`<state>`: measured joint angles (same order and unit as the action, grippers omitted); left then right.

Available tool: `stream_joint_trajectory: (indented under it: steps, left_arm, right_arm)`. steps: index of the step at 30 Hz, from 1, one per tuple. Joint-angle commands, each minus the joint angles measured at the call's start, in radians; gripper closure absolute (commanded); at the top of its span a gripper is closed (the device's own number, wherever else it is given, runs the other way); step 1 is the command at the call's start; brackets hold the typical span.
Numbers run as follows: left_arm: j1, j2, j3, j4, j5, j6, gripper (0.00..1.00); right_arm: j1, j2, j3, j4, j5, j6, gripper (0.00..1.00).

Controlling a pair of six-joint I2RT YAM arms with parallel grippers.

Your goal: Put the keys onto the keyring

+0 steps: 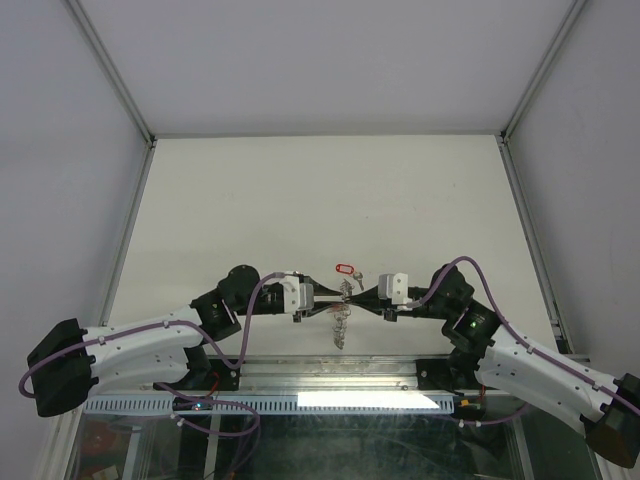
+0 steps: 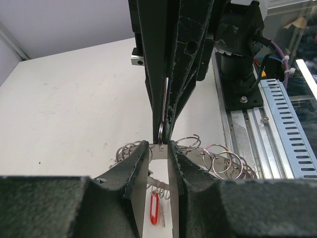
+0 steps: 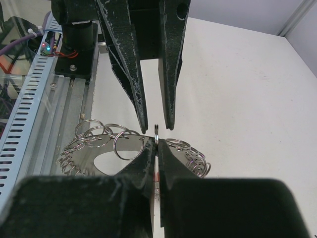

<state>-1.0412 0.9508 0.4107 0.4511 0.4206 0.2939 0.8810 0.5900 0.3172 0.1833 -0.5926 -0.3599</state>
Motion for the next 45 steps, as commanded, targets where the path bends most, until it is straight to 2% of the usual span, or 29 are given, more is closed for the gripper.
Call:
stream_joint_trajectory:
  steps: [1,16,23,32,34,36,45]
  left_arm:
    - [-0.006,0.008,0.04,0.051,0.034,-0.013,0.8]
    - [-0.006,0.038,0.067,0.037,0.05,0.002,0.92]
    - [-0.006,0.046,0.078,0.025,0.053,0.005,0.86]
    - [-0.006,0.055,0.089,0.011,0.053,0.01,0.85]
    - [-0.006,0.058,0.092,0.01,0.057,0.013,0.87]
    - [-0.007,0.063,0.099,0.006,0.061,0.018,0.99]
    - [-0.006,0.055,0.131,-0.09,0.08,0.062,1.0]
  right_arm:
    - [-0.002,-0.005,0.016,0.093,-0.024,-0.005,1.0]
    - [-0.002,0.001,0.017,0.085,-0.03,-0.011,1.0]
    - [-0.002,0.004,0.02,0.085,-0.033,-0.014,1.0]
    - [-0.002,0.005,0.023,0.088,-0.033,-0.016,1.0]
    - [-0.002,0.007,0.023,0.088,-0.036,-0.015,1.0]
    - [-0.001,0.007,0.023,0.089,-0.037,-0.014,1.0]
    - [-0.002,0.007,0.039,0.044,-0.02,-0.023,0.99]
